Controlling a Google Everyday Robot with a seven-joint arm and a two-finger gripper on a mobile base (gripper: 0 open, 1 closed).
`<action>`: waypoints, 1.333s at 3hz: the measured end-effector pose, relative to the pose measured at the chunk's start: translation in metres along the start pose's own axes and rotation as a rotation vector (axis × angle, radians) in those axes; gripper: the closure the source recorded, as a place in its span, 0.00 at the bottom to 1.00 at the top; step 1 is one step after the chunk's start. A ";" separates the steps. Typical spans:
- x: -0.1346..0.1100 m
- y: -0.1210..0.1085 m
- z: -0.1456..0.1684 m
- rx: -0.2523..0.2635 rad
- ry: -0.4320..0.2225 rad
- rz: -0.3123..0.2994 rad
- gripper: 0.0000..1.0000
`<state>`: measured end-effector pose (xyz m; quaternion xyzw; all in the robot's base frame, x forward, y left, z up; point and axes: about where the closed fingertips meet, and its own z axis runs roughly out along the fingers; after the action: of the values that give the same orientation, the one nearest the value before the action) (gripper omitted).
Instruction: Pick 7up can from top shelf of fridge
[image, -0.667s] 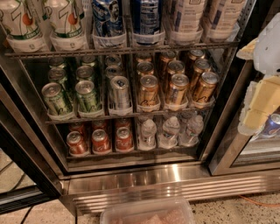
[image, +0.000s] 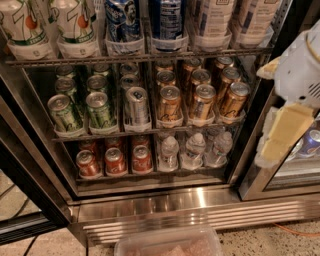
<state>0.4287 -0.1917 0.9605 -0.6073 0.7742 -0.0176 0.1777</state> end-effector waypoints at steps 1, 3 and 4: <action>-0.043 0.039 0.027 0.002 -0.089 -0.060 0.00; -0.145 0.093 0.050 -0.059 -0.339 -0.209 0.00; -0.145 0.093 0.050 -0.059 -0.339 -0.209 0.00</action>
Offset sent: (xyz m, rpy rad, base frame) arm -0.0480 0.1754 -0.0567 0.2342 -0.0718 0.2887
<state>0.3852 -0.0210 0.9280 -0.6837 0.6660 0.0891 0.2846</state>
